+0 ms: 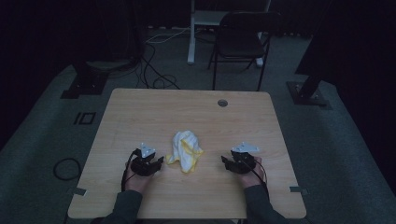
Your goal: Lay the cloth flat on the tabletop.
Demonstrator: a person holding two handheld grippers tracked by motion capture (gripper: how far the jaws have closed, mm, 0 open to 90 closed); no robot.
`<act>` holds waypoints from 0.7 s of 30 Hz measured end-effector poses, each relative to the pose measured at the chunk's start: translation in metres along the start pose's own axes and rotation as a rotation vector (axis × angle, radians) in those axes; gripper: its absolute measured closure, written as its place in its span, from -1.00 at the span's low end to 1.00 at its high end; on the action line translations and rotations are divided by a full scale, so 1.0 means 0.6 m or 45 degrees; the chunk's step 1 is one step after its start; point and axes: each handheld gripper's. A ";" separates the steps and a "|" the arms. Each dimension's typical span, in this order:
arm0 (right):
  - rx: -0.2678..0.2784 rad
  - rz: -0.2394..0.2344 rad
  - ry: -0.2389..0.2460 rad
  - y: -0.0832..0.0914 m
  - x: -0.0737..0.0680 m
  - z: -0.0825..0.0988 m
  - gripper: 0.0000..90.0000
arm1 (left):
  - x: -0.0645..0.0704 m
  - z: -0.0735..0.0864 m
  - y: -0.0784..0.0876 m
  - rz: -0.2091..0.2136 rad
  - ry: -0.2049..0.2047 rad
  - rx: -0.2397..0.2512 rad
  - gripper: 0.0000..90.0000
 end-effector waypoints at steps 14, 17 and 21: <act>0.027 -0.056 0.052 0.001 -0.034 -0.016 0.30 | 0.020 0.002 0.011 0.040 -0.034 0.022 0.25; 0.038 -0.063 0.060 0.001 -0.039 -0.021 0.34 | 0.025 0.003 0.012 0.048 -0.043 0.026 0.25; 0.053 -0.081 0.066 0.003 -0.042 -0.027 0.39 | 0.029 0.003 0.013 0.056 -0.050 0.029 0.25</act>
Point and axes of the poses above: each handheld gripper's, and its own axes: y roughly backward along the jaws, z roughly out of its underside, x roughly to its right, and after that the axes turned 11 degrees about y, right-handed
